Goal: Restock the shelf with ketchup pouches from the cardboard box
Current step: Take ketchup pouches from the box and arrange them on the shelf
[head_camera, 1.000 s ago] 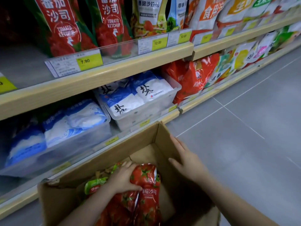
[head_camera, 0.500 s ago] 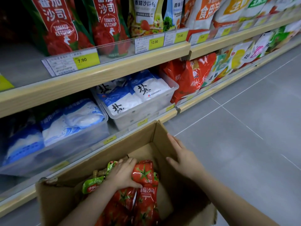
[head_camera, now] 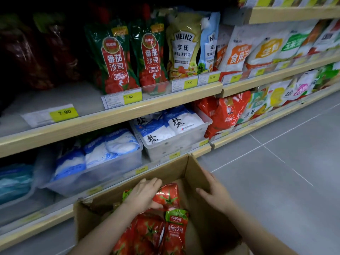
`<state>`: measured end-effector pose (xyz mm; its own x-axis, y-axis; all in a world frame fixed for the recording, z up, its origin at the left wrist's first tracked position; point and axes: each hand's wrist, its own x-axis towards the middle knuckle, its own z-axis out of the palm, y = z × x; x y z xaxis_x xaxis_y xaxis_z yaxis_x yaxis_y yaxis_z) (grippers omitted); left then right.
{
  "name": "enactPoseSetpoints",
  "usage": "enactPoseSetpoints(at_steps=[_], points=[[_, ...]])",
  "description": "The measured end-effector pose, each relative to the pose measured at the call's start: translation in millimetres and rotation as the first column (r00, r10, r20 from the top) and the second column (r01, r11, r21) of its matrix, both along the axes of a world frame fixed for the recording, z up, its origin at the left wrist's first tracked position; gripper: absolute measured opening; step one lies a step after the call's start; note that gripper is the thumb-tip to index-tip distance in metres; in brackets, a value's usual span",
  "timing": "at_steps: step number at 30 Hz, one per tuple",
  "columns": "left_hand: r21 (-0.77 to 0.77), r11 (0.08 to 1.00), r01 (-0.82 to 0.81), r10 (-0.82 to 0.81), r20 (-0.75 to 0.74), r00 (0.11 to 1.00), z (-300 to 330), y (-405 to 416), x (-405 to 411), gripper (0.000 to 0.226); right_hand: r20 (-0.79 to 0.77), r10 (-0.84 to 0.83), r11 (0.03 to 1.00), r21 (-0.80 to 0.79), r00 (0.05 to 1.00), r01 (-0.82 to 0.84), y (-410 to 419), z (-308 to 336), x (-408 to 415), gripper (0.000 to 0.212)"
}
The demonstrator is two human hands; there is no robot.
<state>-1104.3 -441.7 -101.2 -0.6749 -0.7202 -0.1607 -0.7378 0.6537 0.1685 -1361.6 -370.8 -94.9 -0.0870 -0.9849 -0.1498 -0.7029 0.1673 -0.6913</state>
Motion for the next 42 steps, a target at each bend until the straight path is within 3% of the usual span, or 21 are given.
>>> enactPoseSetpoints(at_steps=[4,7,11,14,19,21,24,26,29,31,33,35,38,42], points=[[-0.060,0.998,0.006,-0.006,0.005,1.000,29,1,8,0.056,0.104,-0.013,1.000,-0.025,0.995,0.016,2,13,1,0.070],[-0.101,0.995,0.022,-0.020,0.021,1.000,56,-2,6,0.056,0.092,0.013,0.999,-0.053,0.996,-0.008,-4,32,8,0.069],[-0.204,0.976,0.075,-0.071,0.028,0.997,95,-5,-3,0.058,0.028,0.225,0.972,-0.082,0.974,-0.222,-25,77,34,0.068],[-0.322,0.937,0.138,-0.133,0.038,0.990,121,-11,-8,0.056,0.045,0.323,0.946,-0.032,0.945,-0.322,-41,105,47,0.063],[-0.547,0.821,0.162,-0.173,0.032,0.984,169,-20,-2,0.058,0.140,0.306,0.950,-0.108,0.942,-0.292,-54,142,52,0.055],[-0.680,0.726,0.103,-0.156,-0.017,0.988,182,-20,3,0.064,0.226,0.244,0.967,-0.130,0.943,-0.219,-56,151,52,0.055],[-0.761,0.625,-0.171,-0.078,-0.279,0.957,186,-18,15,0.089,0.323,0.178,0.978,-0.159,0.930,-0.132,-57,159,49,0.050],[-0.657,0.629,-0.415,0.014,-0.525,0.851,181,-14,23,0.104,0.366,0.171,0.979,-0.169,0.915,-0.116,-56,163,47,0.043],[-0.178,0.699,-0.693,0.227,-0.863,0.451,168,1,24,0.102,0.417,0.163,0.982,-0.153,0.894,-0.108,-53,165,47,0.042],[0.200,0.721,-0.663,0.375,-0.918,0.131,163,11,14,0.091,0.471,0.161,0.984,-0.142,0.867,-0.106,-51,164,51,0.043],[0.502,0.744,-0.441,0.529,-0.846,-0.070,164,11,4,0.073,0.495,0.166,0.984,-0.142,0.853,-0.109,-50,163,56,0.045],[0.631,0.730,-0.264,0.631,-0.770,-0.096,166,6,-2,0.051,0.497,0.191,0.980,-0.143,0.847,-0.137,-48,162,62,0.042],[0.604,0.729,-0.321,0.627,-0.778,-0.038,171,-3,0,0.025,0.508,0.233,0.972,-0.094,0.829,-0.216,-46,162,67,0.036],[0.641,0.677,-0.360,0.672,-0.739,-0.053,178,-12,4,0.022,0.537,0.275,0.957,-0.074,0.797,-0.281,-46,168,75,0.024]])
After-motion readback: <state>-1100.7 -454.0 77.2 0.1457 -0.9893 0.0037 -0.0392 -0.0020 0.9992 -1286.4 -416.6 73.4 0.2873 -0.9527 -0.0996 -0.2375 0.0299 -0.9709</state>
